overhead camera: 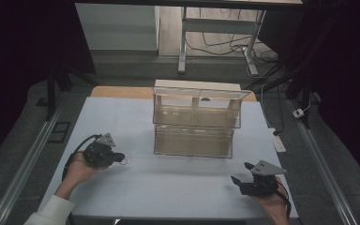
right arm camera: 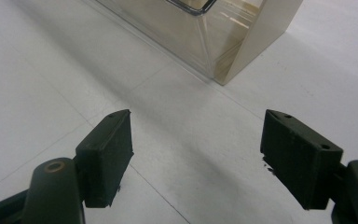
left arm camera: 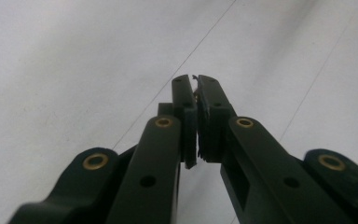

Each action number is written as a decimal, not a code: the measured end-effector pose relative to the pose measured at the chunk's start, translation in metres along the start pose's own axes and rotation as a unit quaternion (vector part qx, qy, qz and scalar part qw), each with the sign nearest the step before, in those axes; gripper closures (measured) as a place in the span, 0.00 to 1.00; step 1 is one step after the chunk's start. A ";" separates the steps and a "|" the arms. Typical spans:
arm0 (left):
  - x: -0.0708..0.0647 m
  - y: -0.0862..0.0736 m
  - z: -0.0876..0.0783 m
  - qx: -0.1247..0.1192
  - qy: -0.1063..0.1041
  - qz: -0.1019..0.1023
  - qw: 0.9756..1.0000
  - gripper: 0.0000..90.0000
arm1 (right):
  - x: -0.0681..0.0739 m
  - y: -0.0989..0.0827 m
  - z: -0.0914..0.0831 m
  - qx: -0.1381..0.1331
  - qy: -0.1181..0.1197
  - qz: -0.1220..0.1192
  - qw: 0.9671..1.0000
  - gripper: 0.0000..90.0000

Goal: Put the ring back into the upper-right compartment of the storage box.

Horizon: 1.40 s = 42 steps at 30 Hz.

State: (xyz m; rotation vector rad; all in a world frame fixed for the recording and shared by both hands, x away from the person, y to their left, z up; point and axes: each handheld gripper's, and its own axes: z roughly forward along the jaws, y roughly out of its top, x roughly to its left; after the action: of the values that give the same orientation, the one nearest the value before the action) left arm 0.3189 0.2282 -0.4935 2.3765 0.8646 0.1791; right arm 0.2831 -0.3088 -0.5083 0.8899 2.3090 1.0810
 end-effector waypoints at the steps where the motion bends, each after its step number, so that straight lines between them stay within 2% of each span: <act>1: 0.000 0.000 0.000 -0.001 0.000 0.000 1.000 0.96 | 0.000 0.000 0.000 0.000 0.000 0.000 1.000 0.28; 10: 0.000 0.000 -0.005 -0.011 0.006 -0.001 1.000 0.96 | 0.000 0.000 0.001 0.002 0.001 0.001 1.000 0.28; 16: -0.001 0.001 -0.011 -0.035 -0.006 -0.006 0.999 0.96 | 0.000 -0.001 0.001 0.003 0.001 0.002 1.000 0.28; 21: -0.004 0.003 -0.017 -0.053 -0.005 -0.002 0.999 0.96 | 0.000 0.000 0.001 0.003 0.001 0.001 1.000 0.28; 26: -0.006 0.005 -0.024 -0.076 -0.010 -0.006 0.997 0.96 | 0.000 0.000 0.001 0.003 0.001 0.000 1.000 0.28; 42: -0.014 0.010 -0.039 -0.129 -0.009 -0.008 0.992 0.96 | 0.000 -0.001 0.001 0.004 0.001 -0.001 1.000 0.28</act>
State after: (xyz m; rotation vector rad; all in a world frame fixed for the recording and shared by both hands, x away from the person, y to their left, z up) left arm 0.3012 0.2329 -0.4555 2.1271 0.8013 0.2468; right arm 0.2835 -0.3084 -0.5095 0.8906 2.3157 1.0734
